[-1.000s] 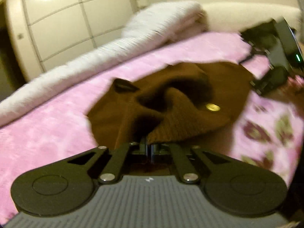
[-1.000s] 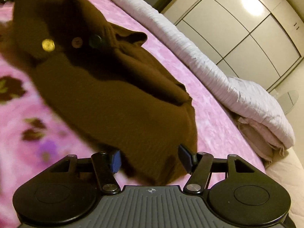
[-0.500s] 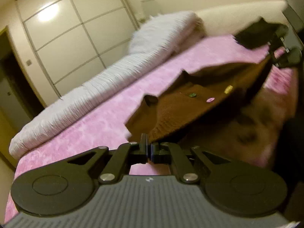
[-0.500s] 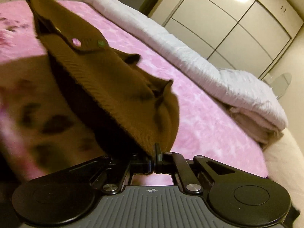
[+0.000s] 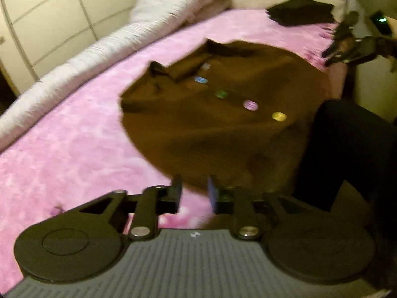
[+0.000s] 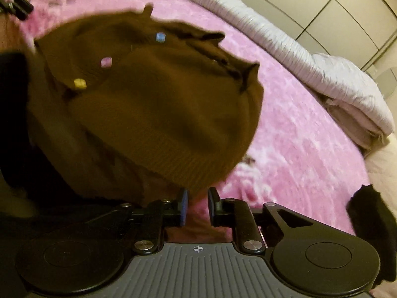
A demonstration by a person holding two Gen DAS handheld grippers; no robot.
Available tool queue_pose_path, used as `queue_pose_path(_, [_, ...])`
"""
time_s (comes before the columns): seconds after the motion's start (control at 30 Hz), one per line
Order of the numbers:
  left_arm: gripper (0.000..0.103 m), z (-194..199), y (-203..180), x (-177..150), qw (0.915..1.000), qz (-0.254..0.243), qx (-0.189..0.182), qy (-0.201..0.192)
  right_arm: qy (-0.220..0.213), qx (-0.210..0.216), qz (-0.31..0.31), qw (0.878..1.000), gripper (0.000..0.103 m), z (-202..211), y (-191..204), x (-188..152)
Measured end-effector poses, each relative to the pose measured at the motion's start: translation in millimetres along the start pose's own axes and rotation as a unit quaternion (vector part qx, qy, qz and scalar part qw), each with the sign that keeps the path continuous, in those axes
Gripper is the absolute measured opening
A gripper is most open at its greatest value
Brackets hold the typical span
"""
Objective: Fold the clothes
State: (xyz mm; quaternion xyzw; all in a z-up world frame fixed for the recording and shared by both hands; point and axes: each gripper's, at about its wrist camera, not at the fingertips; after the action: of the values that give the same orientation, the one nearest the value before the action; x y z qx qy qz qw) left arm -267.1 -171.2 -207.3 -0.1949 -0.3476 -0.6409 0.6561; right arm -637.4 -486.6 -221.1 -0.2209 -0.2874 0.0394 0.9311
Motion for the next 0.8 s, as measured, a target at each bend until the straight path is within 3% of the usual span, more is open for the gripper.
queue_pose_path(0.07, [0.023,-7.3,10.3,11.3,0.9998,-0.002,0.019,-0.007,-0.043,0.021,-0.039,0.998,0.027,11.0,-6.4,7.9])
queue_pose_path(0.17, [0.028,-26.7,25.5,32.8,0.9990,-0.008,0.038,-0.020,-0.098,0.015,-0.050,0.994,0.046,3.6,-19.5,34.5])
queue_pose_path(0.3, [0.031,-79.0,47.1,73.3,0.9979,-0.026,0.045,-0.040,-0.132,0.007,-0.028,0.991,0.048,-38.3,-33.4,79.9])
queue_pose_path(0.43, [0.036,-140.8,69.6,110.9,0.9972,-0.032,0.039,-0.055,-0.142,0.022,-0.003,0.990,0.048,-109.6,-57.0,127.7])
queue_pose_path(0.63, [0.041,-238.8,101.6,156.5,0.9967,-0.059,0.018,-0.052,-0.098,0.065,0.017,0.993,0.048,-222.6,-82.5,172.7])
queue_pose_path(0.67, [0.041,-251.2,105.8,162.7,0.9965,-0.064,0.015,-0.052,-0.090,0.080,0.010,0.993,0.040,-235.6,-88.3,174.7])
queue_pose_path(0.7, [0.041,-262.7,109.9,168.6,0.9962,-0.069,0.011,-0.053,-0.087,0.097,-0.006,0.991,0.005,-242.6,-96.6,176.3])
queue_pose_path(0.8, [0.042,-292.5,121.4,184.3,0.9951,-0.082,-0.002,-0.056,-0.111,0.088,-0.032,0.989,0.003,-232.6,-125.6,177.8])
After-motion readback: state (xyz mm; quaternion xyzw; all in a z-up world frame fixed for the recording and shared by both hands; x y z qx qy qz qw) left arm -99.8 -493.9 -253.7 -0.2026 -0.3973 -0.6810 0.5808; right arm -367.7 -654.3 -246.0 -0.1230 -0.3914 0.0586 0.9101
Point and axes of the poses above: each gripper's, at about its wrist camera, not at the fingertips, and z roughly against the way its jaws point, y to its left, x to its top, and after that the axes turned 7 degrees about z, right-handed
